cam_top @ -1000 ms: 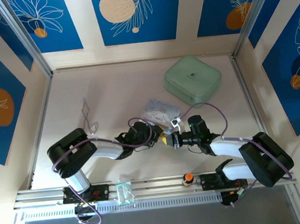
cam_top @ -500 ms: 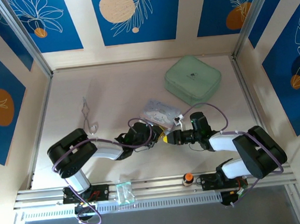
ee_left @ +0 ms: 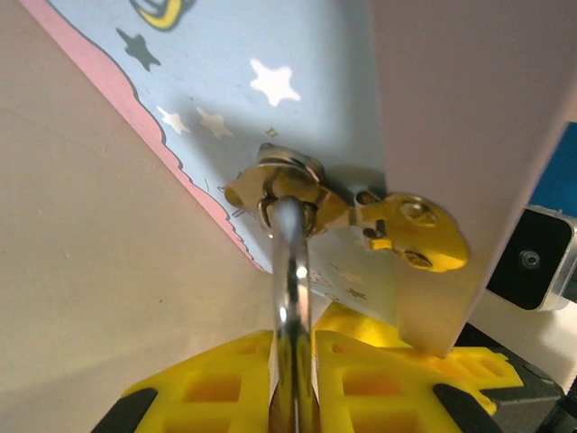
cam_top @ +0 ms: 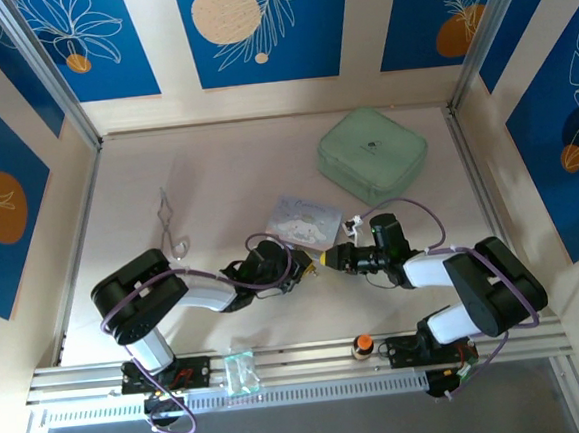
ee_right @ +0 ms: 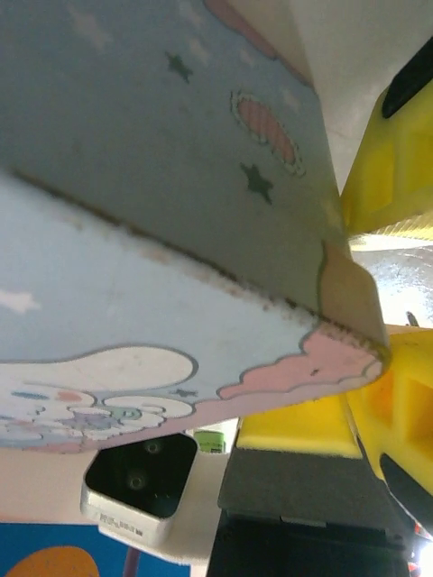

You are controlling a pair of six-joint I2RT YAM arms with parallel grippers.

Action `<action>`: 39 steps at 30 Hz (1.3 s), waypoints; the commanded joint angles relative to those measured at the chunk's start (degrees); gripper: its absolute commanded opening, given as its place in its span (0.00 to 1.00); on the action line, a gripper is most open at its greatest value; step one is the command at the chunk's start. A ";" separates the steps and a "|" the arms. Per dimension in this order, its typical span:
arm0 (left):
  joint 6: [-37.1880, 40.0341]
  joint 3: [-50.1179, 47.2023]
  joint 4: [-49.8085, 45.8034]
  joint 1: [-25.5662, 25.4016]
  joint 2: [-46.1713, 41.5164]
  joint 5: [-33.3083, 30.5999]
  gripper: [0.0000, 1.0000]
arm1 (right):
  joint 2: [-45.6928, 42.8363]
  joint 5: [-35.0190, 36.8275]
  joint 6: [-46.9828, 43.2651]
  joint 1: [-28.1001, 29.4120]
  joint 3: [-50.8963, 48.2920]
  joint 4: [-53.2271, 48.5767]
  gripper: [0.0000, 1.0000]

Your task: Unlock the padlock with the key

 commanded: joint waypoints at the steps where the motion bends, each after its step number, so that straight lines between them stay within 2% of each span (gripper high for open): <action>1: 2.35 0.24 -0.51 -0.41 -2.10 0.62 0.00 | -2.11 3.97 -1.44 0.83 1.59 -3.87 0.27; 6: 8.51 2.45 -10.68 -0.43 -3.30 -0.86 0.00 | -5.69 9.48 -3.39 3.31 2.19 -9.12 0.32; 11: 20.37 7.42 -28.50 0.52 -4.18 -0.85 0.00 | -10.13 21.92 -4.87 6.58 4.83 -19.92 0.34; 15: 30.95 11.45 -42.21 1.33 -3.84 -1.96 0.00 | -10.62 23.51 -4.79 6.52 5.57 -22.28 0.34; 19: 39.63 15.92 -53.64 1.82 -1.96 -4.57 0.08 | -9.63 23.50 -3.97 6.78 5.22 -21.18 0.34; 27: 44.04 18.33 -58.64 2.40 0.83 -6.52 0.16 | -7.48 23.15 -3.38 7.65 5.66 -20.00 0.33; 34: 45.27 21.97 -66.33 0.05 0.84 -17.82 0.17 | -6.60 23.25 -3.34 7.58 5.13 -19.02 0.34; 39: 45.02 24.92 -70.97 -1.87 2.58 -22.65 0.25 | -5.85 23.06 -2.94 7.75 5.22 -18.35 0.34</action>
